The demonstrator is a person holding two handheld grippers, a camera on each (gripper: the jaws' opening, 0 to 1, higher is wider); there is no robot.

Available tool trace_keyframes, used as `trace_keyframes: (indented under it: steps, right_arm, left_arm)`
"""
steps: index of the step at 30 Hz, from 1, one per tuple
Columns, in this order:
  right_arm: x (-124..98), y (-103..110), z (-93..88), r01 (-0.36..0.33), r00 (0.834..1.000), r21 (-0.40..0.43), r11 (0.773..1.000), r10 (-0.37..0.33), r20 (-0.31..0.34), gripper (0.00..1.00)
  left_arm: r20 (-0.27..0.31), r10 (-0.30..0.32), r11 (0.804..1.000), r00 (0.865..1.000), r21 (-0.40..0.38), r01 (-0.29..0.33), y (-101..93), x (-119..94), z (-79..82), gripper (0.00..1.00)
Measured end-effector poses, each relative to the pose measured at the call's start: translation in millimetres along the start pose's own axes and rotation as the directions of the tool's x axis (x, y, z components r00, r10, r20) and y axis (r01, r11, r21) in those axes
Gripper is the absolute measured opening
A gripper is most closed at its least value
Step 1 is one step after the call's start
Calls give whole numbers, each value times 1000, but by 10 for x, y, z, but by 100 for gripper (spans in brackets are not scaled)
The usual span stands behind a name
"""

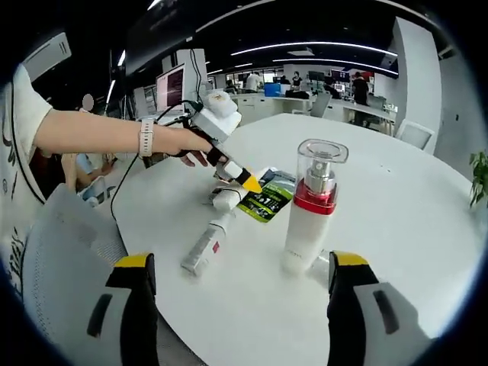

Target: Arrange the skincare products in the storage area until every visible bottle or jar stands upright without overlapping.

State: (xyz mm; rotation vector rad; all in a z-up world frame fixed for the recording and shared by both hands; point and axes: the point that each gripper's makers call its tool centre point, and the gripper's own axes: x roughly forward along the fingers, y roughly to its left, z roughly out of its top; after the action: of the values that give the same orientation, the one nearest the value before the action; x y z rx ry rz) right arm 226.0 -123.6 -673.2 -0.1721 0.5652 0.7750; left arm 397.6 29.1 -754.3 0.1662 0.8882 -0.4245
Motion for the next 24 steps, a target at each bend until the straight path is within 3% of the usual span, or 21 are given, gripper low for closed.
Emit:
trace_keyframes:
  steps: [9,24]
  right_arm:
    - [-2,-9,-19,-2,1000,4,1000,2,3,92]
    - [-24,43,-37,-11,1000,12,1000,11,18,93]
  left_arm:
    - [-9,29,999,1000,31,-28,74,86,73,51]
    - [20,56,998,998,-39,-55,226,168,145,37]
